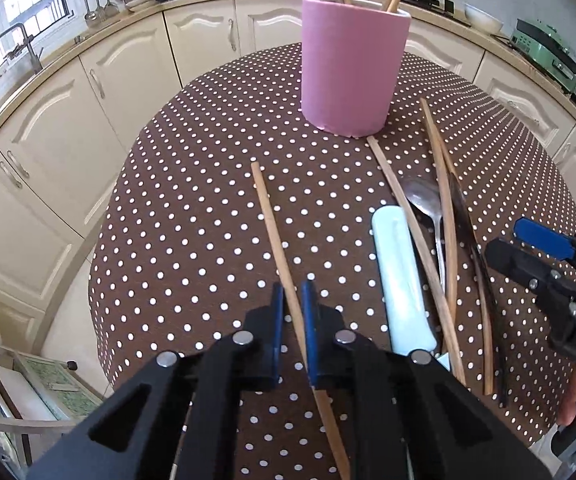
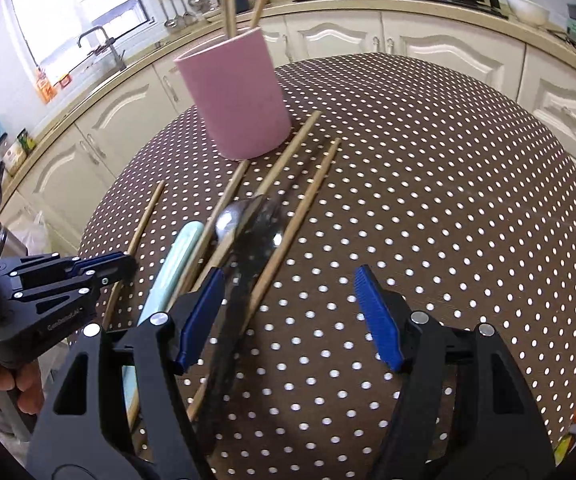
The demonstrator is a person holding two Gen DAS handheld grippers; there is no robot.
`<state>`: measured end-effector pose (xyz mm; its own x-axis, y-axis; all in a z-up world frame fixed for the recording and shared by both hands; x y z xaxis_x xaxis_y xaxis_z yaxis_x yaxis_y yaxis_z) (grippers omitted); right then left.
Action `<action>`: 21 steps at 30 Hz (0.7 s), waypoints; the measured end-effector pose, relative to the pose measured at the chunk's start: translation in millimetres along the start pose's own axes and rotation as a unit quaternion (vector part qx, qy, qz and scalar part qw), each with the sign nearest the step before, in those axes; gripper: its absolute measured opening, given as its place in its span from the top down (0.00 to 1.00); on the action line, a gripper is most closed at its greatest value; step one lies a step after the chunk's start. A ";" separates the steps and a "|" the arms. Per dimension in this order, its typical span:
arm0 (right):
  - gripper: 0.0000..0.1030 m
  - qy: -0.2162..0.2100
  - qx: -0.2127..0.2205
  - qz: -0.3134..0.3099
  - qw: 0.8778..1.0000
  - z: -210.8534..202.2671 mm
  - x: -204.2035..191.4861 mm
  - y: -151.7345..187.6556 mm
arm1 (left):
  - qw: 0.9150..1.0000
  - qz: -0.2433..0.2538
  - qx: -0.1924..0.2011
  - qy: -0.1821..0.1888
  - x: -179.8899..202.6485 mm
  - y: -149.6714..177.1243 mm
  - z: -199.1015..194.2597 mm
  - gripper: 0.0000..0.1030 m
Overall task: Organize utensils
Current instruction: 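Close the left tool on a wooden chopstick while the right tool grasps the black spork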
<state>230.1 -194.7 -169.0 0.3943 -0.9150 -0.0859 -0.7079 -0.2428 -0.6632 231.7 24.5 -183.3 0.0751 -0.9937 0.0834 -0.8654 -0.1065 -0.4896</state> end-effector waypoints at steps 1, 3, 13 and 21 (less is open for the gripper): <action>0.35 0.002 -0.004 -0.010 1.000 1.4 -4.7 -2.3 | 1.000 -0.003 0.000 0.002 -0.8 0.0 -0.2 0.91; 0.35 0.004 -0.014 -0.025 1.000 6.3 -12.5 -5.6 | 1.000 -0.003 0.000 0.003 -0.8 0.5 -0.2 0.91; 0.69 0.012 -0.049 -0.042 0.998 25.0 -16.4 -14.7 | 1.000 -0.007 0.000 0.009 -6.6 0.2 -1.4 0.91; 0.82 -0.008 -0.048 -0.026 0.998 20.4 -1.3 -12.2 | 1.000 -0.008 0.000 0.008 -6.8 -0.3 -1.7 0.91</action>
<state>250.1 -184.0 -175.9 0.4412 -0.8951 -0.0651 -0.7385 -0.3209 -0.5929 230.6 31.3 -182.2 0.0818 -0.9911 0.1048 -0.8641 -0.1230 -0.4881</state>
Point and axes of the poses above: each gripper's, at about its wrist camera, not at the fingertips, and z roughly the way its jaws point, x to its right, y to its underside, the point moved 1 cm from there along z, roughly the way its jaws point, and after that the axes turned 11 degrees about -z, right-handed, at the moved point
